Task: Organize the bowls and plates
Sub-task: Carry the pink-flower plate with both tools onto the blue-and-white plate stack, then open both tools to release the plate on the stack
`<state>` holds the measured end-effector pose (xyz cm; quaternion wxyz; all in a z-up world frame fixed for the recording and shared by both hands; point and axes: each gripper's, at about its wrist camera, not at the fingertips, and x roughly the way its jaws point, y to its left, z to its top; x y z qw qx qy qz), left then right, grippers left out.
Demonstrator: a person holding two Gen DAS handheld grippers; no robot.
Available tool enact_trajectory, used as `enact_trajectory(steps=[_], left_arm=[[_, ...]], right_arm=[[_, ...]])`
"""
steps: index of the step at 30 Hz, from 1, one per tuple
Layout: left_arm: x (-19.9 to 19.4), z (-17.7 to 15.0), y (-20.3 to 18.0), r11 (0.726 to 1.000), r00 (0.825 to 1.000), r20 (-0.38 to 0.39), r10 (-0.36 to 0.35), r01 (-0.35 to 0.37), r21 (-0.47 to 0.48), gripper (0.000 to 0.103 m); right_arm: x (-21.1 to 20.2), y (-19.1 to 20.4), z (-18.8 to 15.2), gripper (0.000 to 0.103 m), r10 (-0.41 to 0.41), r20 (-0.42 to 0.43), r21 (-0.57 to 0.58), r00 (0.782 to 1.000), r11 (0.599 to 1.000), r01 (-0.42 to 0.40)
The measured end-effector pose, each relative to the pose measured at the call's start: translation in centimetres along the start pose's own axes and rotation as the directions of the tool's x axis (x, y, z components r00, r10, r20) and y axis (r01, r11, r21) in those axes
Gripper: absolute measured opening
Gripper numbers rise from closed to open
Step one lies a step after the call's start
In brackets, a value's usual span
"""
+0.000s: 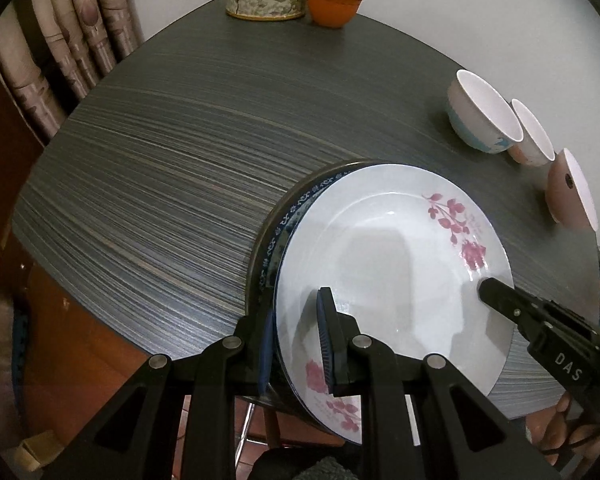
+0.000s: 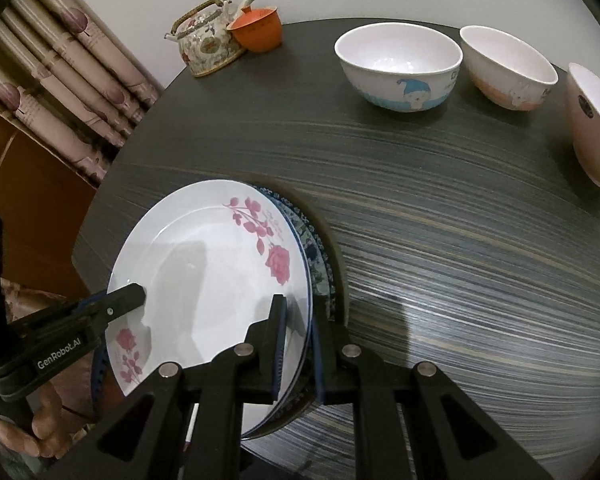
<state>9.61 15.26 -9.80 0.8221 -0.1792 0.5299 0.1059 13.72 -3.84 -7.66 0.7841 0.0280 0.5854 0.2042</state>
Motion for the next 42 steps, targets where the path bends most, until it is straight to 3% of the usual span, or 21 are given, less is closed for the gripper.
enact_trajectory(steps=[12,18,24,30,42], left_arm=[[0.6,0.0,-0.1,1.0,1.0,0.003,-0.001,0.001,0.0,0.017],[0.5,-0.2,0.0,1.0,1.0,0.012,-0.028,0.028,-0.012,0.025],[0.5,-0.2,0.3,0.998,0.999,0.02,-0.047,0.048,-0.034,0.026],[0.7,-0.3,-0.5,1.0,0.999,0.028,-0.023,0.023,-0.008,0.03],[0.6,-0.5,0.0,0.999,0.999,0.034,-0.038,0.038,-0.018,0.035]], right_arm=[[0.5,0.2,0.0,0.015,-0.014,-0.008,-0.005,1.0,1.0,0.013],[0.6,0.8,-0.1,0.015,-0.031,-0.01,0.001,0.999,1.0,0.031],[0.8,1.4,0.0,0.017,-0.052,-0.016,-0.011,0.999,0.999,0.052],[1.0,1.6,0.3,0.023,-0.052,-0.021,-0.006,0.998,0.999,0.052],[1.1,1.7,0.6,0.024,-0.059,-0.054,-0.012,0.997,0.998,0.059]])
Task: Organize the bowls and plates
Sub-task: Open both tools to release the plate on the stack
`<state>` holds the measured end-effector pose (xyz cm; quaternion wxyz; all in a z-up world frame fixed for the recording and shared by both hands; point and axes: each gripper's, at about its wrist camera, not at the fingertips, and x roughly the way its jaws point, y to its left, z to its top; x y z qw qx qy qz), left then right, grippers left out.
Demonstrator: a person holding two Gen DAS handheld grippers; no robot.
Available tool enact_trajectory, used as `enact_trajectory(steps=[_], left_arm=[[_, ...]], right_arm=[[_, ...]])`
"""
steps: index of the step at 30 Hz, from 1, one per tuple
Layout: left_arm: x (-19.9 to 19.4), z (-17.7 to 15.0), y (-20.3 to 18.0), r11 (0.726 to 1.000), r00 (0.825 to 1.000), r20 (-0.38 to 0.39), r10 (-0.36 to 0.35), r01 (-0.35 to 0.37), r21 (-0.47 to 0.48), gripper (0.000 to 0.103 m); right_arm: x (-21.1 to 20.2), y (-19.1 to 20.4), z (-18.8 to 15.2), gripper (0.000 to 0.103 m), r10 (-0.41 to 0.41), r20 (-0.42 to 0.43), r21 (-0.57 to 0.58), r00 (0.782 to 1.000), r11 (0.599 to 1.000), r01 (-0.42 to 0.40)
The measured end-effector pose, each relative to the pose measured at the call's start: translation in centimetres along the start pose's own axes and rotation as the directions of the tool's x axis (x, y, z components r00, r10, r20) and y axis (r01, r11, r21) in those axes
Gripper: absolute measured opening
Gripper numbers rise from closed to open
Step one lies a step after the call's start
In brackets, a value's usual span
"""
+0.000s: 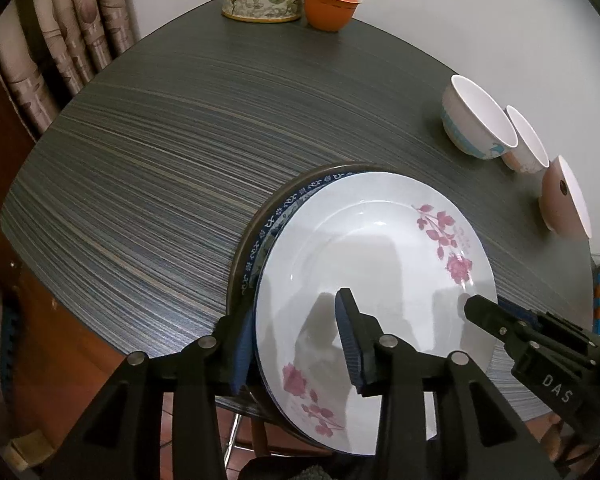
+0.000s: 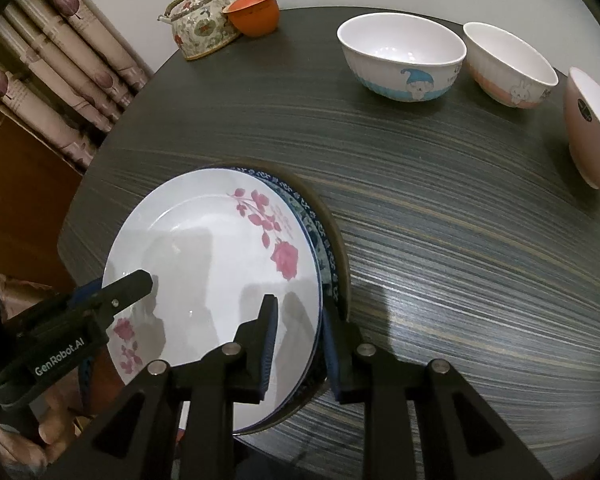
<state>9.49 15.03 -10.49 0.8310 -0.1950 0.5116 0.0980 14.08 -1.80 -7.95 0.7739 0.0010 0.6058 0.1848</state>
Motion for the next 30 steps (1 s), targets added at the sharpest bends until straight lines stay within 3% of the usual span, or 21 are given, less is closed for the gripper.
enact_trajectory(steps=[9,17,21,30], left_arm=[[0.3,0.5,-0.7,0.998,1.0,-0.026,-0.012,0.013,0.056,0.046],[0.0,0.8,0.2,0.997,0.997,-0.035,-0.068,0.069,0.02,0.052],[-1.1,0.8,-0.2,0.997,0.998,0.023,-0.06,0.059,0.045,0.063],[-2.7,0.7,-1.1,0.995,0.992,0.111,-0.063,0.053,0.089,0.067]], right_arm=[[0.5,0.7,0.5,0.026,-0.046,-0.029,-0.017,0.999,0.999,0.046],[1.1,2.7,0.8,0.031,-0.115,-0.047,-0.038,0.992,0.993,0.113],[1.0,3.6,0.7,0.036,-0.118,-0.037,-0.056,0.992,0.992,0.116],[-1.8,2.1,-1.5,0.037,-0.072,0.017,-0.001,0.997,0.997,0.072]])
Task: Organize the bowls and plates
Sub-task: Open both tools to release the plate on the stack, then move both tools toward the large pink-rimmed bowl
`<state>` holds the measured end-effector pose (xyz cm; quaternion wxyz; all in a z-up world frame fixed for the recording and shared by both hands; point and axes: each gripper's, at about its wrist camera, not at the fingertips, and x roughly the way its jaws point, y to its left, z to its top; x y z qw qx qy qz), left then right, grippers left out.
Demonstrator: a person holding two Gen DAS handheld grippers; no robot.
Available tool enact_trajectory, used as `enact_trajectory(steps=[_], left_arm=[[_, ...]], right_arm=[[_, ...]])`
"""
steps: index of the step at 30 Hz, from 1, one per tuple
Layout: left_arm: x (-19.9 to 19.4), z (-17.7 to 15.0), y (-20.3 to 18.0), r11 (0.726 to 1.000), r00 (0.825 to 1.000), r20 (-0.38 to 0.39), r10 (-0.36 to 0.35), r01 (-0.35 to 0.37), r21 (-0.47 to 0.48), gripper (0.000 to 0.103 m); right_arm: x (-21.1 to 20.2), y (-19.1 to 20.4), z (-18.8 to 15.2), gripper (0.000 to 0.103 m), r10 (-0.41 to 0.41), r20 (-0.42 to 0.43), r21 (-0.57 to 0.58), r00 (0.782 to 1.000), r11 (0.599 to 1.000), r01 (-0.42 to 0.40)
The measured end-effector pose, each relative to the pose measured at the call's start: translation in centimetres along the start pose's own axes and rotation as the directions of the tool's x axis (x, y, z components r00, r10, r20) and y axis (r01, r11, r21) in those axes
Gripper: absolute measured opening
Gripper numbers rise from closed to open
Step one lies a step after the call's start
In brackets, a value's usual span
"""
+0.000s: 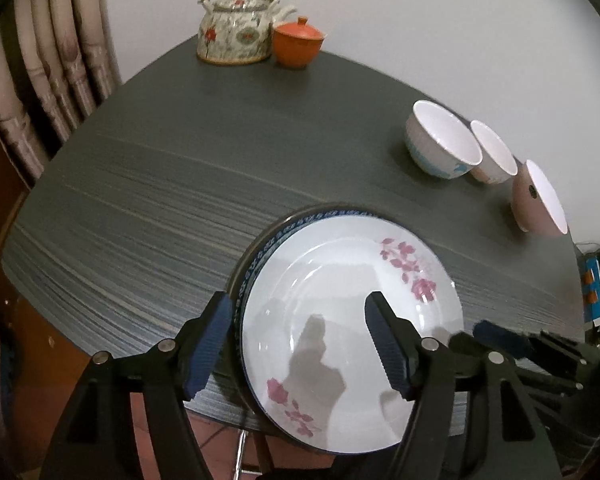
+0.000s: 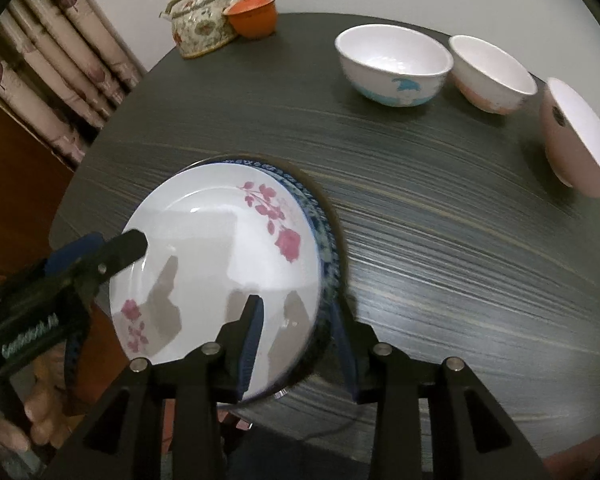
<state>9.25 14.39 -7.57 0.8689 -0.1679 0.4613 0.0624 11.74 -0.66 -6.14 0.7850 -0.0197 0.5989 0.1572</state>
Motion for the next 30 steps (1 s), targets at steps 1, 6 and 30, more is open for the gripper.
enact_trajectory(steps=[1,6,30], left_arm=[[-0.1,0.0,-0.1,1.0,1.0,0.004,-0.006,0.006,-0.002,0.069],[-0.5,-0.3,-0.8,0.999,1.0,0.015,0.011,-0.012,0.044,0.069],[-3.1,-0.7,-0.5,0.998,0.995,0.092,0.039,-0.044,0.053,0.077]], right_arm=[[-0.3,-0.5,-0.3,0.038,0.003,0.001,0.012,1.0,1.0,-0.003],[-0.8,-2.7,-0.9,0.038,0.03,0.002,0.078,1.0,0.996,-0.03],[-0.6,-3.6,0.1,0.04,0.09,0.034,0.167,0.995,0.981,-0.094]])
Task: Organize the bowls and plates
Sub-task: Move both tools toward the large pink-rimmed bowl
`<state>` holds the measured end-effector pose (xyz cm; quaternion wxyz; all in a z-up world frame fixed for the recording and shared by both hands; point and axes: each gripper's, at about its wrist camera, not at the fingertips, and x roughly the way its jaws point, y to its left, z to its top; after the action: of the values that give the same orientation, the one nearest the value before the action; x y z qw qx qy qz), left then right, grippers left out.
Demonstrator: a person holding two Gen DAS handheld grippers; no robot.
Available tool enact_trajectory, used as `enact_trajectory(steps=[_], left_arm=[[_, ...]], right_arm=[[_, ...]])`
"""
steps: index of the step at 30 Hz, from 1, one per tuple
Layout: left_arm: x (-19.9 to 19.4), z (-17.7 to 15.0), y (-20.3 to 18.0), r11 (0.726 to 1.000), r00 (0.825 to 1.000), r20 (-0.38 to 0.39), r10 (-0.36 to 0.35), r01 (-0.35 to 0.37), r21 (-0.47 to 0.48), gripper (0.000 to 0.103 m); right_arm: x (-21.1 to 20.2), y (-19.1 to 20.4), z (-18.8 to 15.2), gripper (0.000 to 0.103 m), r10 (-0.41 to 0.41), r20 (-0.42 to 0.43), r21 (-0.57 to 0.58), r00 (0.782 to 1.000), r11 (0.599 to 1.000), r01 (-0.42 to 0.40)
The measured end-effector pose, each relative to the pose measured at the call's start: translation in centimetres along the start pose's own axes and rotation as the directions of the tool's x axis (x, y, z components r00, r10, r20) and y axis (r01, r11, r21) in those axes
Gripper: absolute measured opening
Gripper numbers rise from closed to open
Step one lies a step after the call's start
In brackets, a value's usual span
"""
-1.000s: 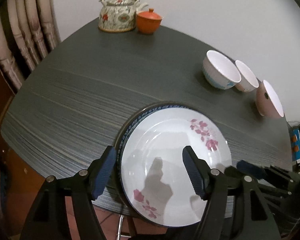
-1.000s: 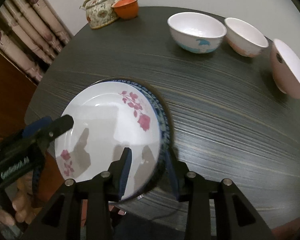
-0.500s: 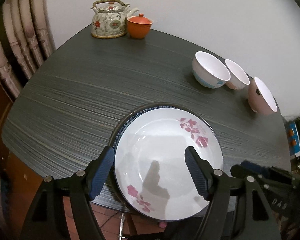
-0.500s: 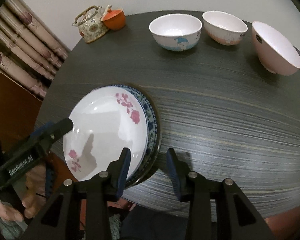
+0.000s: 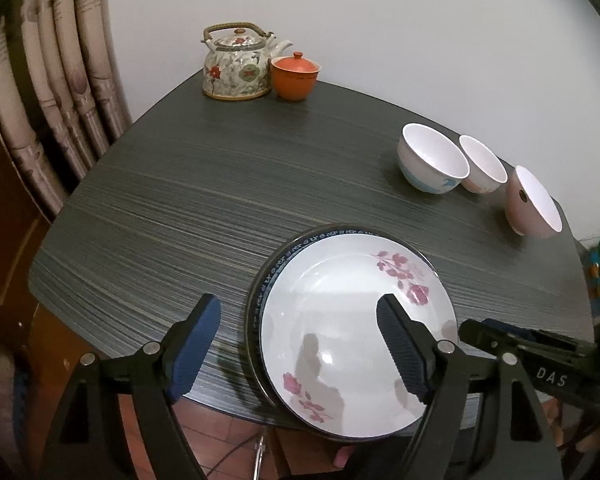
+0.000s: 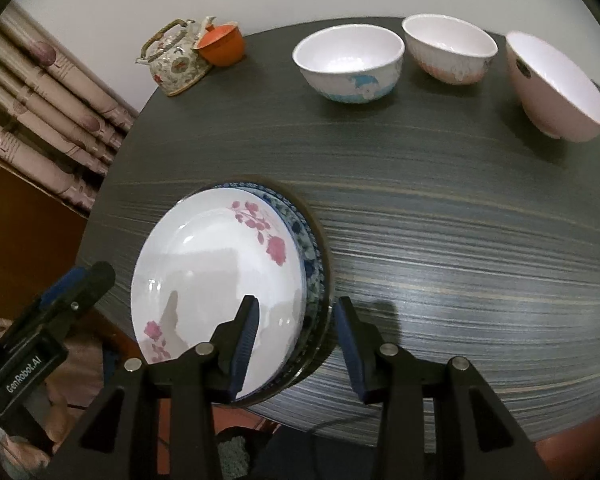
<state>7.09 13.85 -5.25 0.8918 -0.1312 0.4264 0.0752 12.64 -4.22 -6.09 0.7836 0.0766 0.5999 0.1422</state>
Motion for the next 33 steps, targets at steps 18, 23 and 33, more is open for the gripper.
enact_trajectory(steps=[18,23,33], left_arm=[[1.3,-1.0,-2.7,0.974,0.977,0.043,0.207,-0.21,0.088,0.078],[1.7,-1.3,-4.9,0.956,0.967,0.028,0.252,-0.254,0.145,0.079],[2.7,1.2,-12.6,0.981,0.993,-0.06,0.106,-0.094,0.171,0.082]], right_arm=[[-4.0,-7.5,-0.6,0.04,-0.13,0.115,-0.023,0.985,0.991,0.133],[-4.4,-11.0,-0.5,0.04,-0.101,0.104,0.018,0.989,0.995,0.1],[-7.0,-18.3,0.8,0.04,-0.07,0.122,0.109,0.99,0.992,0.057]])
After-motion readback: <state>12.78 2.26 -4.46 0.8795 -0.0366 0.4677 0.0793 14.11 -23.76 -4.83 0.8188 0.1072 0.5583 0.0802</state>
